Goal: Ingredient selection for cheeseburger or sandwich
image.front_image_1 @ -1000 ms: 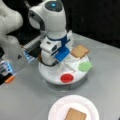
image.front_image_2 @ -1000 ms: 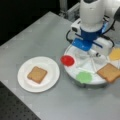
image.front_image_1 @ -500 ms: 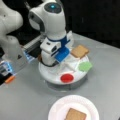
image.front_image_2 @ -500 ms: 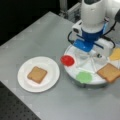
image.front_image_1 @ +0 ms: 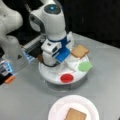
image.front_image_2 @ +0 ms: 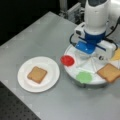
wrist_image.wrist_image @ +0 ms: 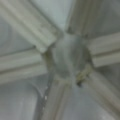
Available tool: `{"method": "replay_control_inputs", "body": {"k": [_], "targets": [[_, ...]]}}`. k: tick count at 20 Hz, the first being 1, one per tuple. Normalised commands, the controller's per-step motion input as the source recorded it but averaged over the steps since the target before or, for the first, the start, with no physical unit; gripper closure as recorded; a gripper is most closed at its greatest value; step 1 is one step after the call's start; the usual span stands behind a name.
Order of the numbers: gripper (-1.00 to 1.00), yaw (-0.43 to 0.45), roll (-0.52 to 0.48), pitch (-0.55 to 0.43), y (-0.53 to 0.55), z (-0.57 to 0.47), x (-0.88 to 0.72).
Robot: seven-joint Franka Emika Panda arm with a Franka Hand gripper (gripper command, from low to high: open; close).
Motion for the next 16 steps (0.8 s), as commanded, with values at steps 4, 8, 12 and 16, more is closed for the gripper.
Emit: {"method": "replay_control_inputs", "body": {"k": [4, 8, 12, 16], "targets": [[-1.0, -0.131, 0.057, -0.197, 0.14, -0.23, -0.16], [-1.0, -0.123, 0.061, -0.187, 0.11, -0.27, -0.19], [-1.0, -0.123, 0.065, -0.163, 0.11, -0.26, -0.22], [-1.0, -0.123, 0.063, -0.134, 0.11, -0.2, -0.24]]}}
